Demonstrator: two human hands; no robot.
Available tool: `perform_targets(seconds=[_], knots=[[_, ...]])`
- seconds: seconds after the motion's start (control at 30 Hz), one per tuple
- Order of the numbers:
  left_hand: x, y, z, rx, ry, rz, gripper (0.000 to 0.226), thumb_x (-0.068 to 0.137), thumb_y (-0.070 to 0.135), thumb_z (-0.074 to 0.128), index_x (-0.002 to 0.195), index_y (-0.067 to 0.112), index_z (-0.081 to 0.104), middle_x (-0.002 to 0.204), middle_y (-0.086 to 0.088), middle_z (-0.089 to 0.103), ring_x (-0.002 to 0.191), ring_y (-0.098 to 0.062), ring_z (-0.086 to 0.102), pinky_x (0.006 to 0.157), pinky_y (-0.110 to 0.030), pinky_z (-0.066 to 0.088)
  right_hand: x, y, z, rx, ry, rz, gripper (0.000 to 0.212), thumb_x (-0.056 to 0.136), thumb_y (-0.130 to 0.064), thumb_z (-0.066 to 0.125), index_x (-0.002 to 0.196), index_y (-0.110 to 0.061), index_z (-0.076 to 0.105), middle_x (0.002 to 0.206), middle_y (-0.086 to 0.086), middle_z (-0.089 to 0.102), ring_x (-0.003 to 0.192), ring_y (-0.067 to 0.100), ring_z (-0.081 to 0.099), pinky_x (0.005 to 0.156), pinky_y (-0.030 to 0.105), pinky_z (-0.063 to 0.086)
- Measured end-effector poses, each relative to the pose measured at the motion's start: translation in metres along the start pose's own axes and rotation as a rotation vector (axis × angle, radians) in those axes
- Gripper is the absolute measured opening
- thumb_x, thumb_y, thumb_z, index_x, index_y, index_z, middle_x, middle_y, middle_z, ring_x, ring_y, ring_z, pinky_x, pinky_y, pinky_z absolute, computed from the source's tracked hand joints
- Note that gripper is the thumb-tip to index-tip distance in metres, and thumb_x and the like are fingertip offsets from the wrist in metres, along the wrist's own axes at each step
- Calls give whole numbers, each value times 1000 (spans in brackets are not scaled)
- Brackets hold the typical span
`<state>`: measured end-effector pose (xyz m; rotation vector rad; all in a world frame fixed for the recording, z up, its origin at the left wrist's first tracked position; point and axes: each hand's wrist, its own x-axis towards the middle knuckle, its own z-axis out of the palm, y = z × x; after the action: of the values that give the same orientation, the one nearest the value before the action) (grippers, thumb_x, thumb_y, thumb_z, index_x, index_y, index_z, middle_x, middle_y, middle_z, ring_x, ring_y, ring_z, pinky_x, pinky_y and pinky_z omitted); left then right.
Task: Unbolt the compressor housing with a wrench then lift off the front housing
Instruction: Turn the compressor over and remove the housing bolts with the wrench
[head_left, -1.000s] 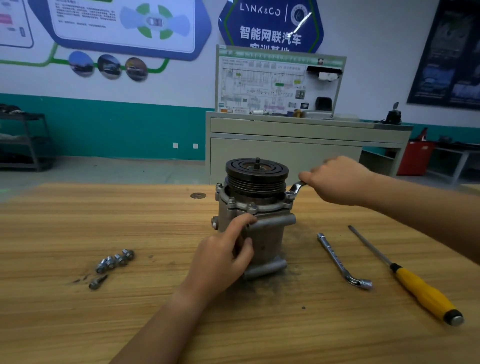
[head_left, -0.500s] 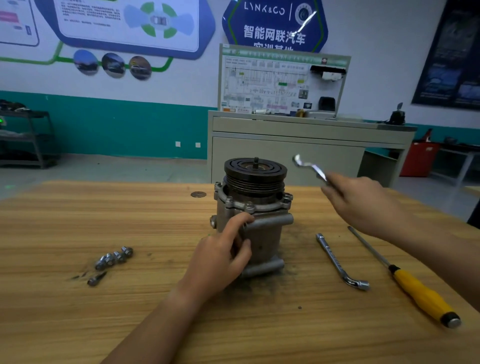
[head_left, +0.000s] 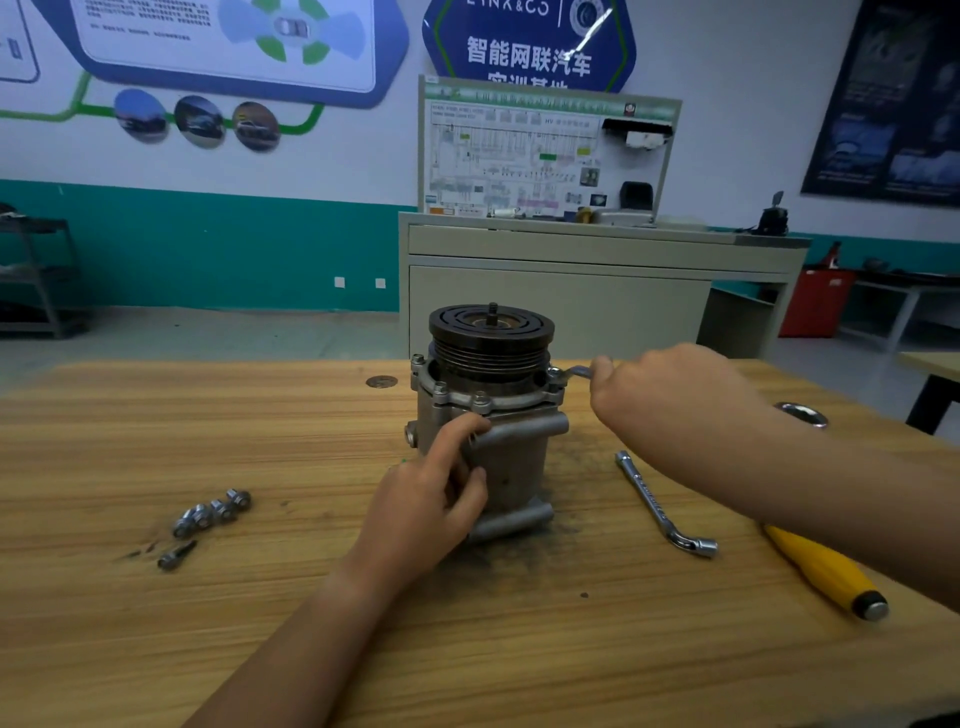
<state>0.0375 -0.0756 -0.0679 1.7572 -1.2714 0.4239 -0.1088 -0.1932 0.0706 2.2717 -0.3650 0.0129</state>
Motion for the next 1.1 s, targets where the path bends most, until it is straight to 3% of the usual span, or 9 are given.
perform_targets(seconds=[0.4, 0.47, 0.5, 0.53, 0.6, 0.8, 0.9, 0.97, 1.1], knots=[[1, -1, -1, -4, 1, 11, 43, 85, 24, 54, 118, 45, 36, 56, 15, 45, 54, -2, 54, 47, -13, 40, 41, 37, 35, -22, 101, 85, 34, 92, -10, 45, 124, -20, 49, 59, -4, 39, 46, 9, 37, 38, 21, 27], [2, 0, -2, -3, -4, 19, 42, 84, 25, 53, 117, 46, 36, 56, 15, 46, 55, -5, 54, 45, -15, 39, 54, 37, 39, 8, 109, 103, 29, 91, -8, 49, 119, -17, 51, 66, -3, 48, 58, 13, 51, 58, 26, 47], [2, 0, -2, 3, -8, 26, 44, 85, 22, 55, 117, 46, 36, 57, 14, 47, 56, -7, 55, 44, -16, 39, 61, 35, 44, 13, 134, 95, 28, 91, -8, 49, 118, -16, 50, 76, -1, 57, 74, 17, 59, 83, 37, 47], [2, -1, -2, 14, -7, 31, 45, 86, 20, 57, 117, 46, 36, 57, 13, 48, 57, -8, 55, 43, -18, 39, 68, 32, 51, 13, 182, 78, 28, 92, -9, 48, 119, -15, 49, 92, 2, 63, 92, 22, 61, 104, 47, 31], [2, -2, -3, 49, -5, 32, 48, 87, 17, 60, 117, 45, 36, 57, 12, 48, 55, -8, 54, 42, -19, 37, 79, 27, 61, 11, 275, 55, 32, 95, -10, 44, 126, -15, 44, 119, 6, 60, 116, 23, 52, 112, 51, 3], [2, 2, -5, 44, -3, 27, 40, 84, 27, 52, 117, 45, 36, 56, 15, 44, 56, -3, 52, 44, -16, 36, 72, 35, 55, 202, 452, 125, 38, 98, -8, 39, 135, -10, 40, 121, 14, 59, 113, 29, 54, 109, 50, 17], [2, -1, -3, 23, -8, 38, 45, 88, 18, 58, 117, 43, 36, 58, 12, 47, 55, -3, 53, 46, -14, 38, 37, 30, 41, 561, 586, 271, 36, 99, -16, 35, 134, -9, 39, 88, 13, 64, 68, 29, 57, 66, 38, 45], [1, -2, -3, 18, -12, 32, 50, 87, 14, 60, 118, 44, 35, 59, 10, 49, 59, -4, 55, 47, -15, 41, 15, 24, 37, 606, 484, 298, 34, 99, -20, 34, 132, -14, 38, 65, 1, 52, 49, 17, 44, 44, 26, 31], [0, -1, -2, -4, -15, 18, 50, 88, 16, 60, 118, 47, 34, 61, 10, 50, 65, -3, 56, 48, -17, 43, -4, 10, 36, 513, 182, 273, 33, 98, -18, 36, 130, -23, 36, 63, -5, 39, 54, 8, 38, 42, 23, 26]])
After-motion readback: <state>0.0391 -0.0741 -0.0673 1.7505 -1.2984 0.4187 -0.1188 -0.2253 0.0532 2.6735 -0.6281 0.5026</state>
